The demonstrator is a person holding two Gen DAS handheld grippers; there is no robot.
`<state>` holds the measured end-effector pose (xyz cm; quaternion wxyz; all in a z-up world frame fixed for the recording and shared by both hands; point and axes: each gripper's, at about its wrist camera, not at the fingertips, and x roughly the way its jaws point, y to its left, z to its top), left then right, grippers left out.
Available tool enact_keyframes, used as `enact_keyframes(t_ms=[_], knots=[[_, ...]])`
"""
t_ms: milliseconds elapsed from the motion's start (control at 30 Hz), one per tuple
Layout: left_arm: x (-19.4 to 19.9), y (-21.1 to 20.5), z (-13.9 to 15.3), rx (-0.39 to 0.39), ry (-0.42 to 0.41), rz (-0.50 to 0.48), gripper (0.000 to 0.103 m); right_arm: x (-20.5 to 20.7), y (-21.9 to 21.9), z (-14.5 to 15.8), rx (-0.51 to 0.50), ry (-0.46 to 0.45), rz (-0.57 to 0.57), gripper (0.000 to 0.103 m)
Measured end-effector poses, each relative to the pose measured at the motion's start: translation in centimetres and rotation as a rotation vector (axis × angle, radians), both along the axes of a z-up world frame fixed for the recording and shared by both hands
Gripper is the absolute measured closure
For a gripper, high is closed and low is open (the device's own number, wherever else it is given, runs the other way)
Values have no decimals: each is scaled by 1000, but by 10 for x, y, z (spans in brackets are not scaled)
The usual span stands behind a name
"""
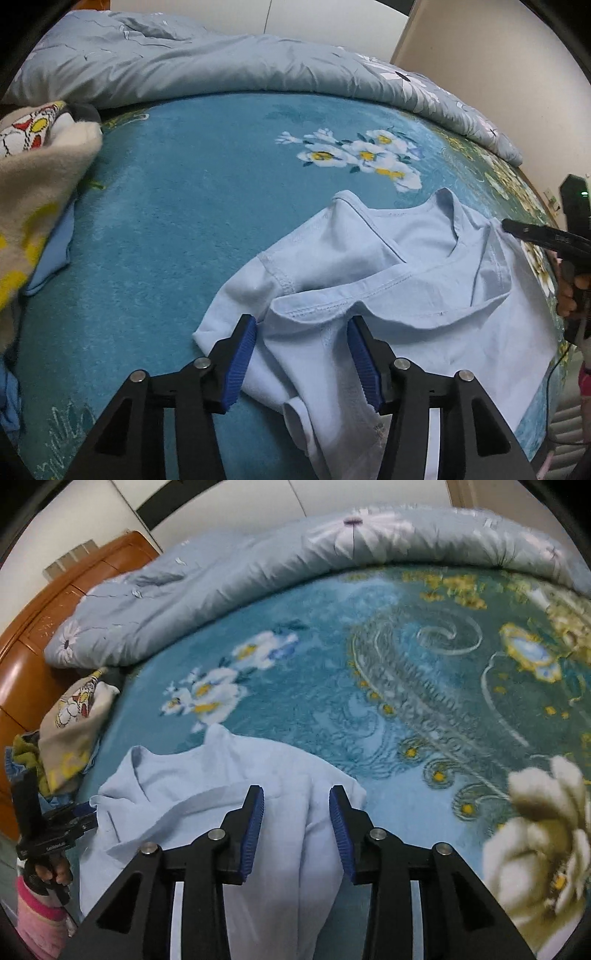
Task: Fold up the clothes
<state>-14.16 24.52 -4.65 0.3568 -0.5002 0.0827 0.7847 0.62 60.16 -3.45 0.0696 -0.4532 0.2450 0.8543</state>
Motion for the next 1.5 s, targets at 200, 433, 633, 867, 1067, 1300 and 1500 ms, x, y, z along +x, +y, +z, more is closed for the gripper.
enact_keyframes(t_ms=[200,433,633,867,1067,1300,1500], knots=[[0,0,0,28,19,12,50,2,1,-6,-46,22,-9,76],[6,-6,9,24,79,35,94,5,-9,8,-14,72,25,99],[9,-12,41,99,138,43,95,13,-4,42,-1,177,10,99],[-21,-8,43,69,125,97,96,0,14,31,-15,116,-70,99],[-49,-6,21,-11,110,174,102,-17,20,-13,-44,-21,-117,99],[-46,-25,16,6,62,230,103,-3,25,-6,-60,-1,-126,94],[-5,-40,48,90,84,229,99,57,26,1,-165,55,-168,67]])
